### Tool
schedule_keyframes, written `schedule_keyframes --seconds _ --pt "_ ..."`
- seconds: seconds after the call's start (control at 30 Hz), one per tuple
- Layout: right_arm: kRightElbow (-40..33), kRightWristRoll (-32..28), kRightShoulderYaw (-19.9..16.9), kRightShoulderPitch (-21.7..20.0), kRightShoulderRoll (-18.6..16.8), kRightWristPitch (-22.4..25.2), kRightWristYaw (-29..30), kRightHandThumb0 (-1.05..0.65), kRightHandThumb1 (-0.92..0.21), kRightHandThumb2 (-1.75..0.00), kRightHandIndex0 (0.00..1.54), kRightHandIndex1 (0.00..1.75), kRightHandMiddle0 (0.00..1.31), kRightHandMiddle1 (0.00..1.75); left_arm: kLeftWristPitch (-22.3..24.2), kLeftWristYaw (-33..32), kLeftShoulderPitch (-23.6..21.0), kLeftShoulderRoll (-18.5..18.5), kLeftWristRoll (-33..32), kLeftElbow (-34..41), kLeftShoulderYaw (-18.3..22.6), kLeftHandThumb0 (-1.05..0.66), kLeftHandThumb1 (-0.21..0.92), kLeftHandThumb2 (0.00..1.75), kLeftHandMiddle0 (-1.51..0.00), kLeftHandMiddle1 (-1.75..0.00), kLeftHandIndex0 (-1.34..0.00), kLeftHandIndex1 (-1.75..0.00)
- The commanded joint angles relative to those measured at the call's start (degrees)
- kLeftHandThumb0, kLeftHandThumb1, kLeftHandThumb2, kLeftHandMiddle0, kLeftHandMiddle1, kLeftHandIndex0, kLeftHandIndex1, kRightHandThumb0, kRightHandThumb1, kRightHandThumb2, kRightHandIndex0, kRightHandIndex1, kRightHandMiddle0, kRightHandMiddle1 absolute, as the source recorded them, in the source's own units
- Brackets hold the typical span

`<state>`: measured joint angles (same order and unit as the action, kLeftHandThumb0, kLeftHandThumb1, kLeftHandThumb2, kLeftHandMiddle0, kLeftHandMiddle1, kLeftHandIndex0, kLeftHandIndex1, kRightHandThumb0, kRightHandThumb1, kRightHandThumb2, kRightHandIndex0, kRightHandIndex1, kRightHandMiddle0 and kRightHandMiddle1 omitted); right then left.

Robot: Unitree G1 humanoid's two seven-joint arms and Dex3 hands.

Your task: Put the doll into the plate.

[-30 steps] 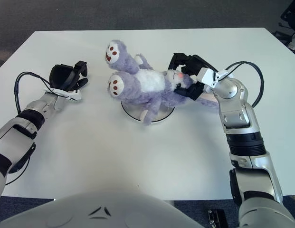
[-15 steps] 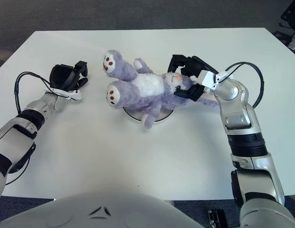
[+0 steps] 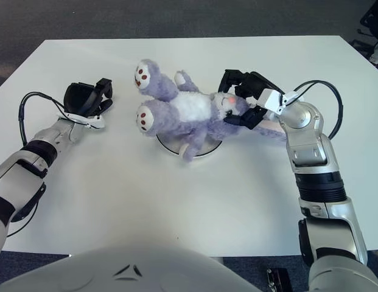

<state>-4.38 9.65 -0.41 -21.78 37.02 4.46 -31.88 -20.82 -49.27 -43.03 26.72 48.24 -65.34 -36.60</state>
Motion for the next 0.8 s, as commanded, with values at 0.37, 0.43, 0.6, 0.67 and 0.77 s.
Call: schedule_keyframes --seconds 0.37,0.43,0.6,0.67,0.77 --pt "-2.24 -4.10 -2.01 -1.33 1.23 6.68 -3.10 -0.71 -0.42 -0.82 0.13 1.00 0.02 1.33 0.30 4.16 5.53 -2.44 2.15 -2.72 -3.25 -0.44 0.45 1.15 -1.23 -1.75 -0.51 -1.75" --pt "-2.31 -6.65 -2.92 -1.68 0.59 8.92 -4.04 -0.73 -0.44 -0.79 0.11 0.94 0.01 1.30 0.21 4.01 5.50 -2.44 2.19 -2.77 -3.35 -0.44 0.44 1.15 -1.23 -1.75 -0.51 -1.75" --pt "-2.04 -12.84 -4.76 -2.93 -0.39 14.72 -6.10 -0.73 -0.44 -0.78 0.09 0.86 0.00 1.21 0.04 4.04 5.44 -2.45 2.11 -2.93 -3.47 -0.44 0.45 1.15 -1.23 -1.75 -0.51 -1.75" --pt "-2.18 -13.86 -4.95 -3.10 -0.39 15.83 -6.22 -0.71 -0.42 -0.80 0.10 0.84 0.00 1.19 0.02 4.05 5.43 -2.46 2.08 -2.95 -3.51 -0.44 0.45 1.15 -1.23 -1.75 -0.51 -1.75" --pt "-2.60 -19.08 -6.79 -4.79 -0.49 21.83 -8.00 -0.63 -0.35 -0.88 0.11 0.85 0.00 1.17 -0.10 4.10 5.44 -2.43 2.01 -2.95 -3.51 -0.44 0.45 1.15 -1.23 -1.75 -0.51 -1.75"
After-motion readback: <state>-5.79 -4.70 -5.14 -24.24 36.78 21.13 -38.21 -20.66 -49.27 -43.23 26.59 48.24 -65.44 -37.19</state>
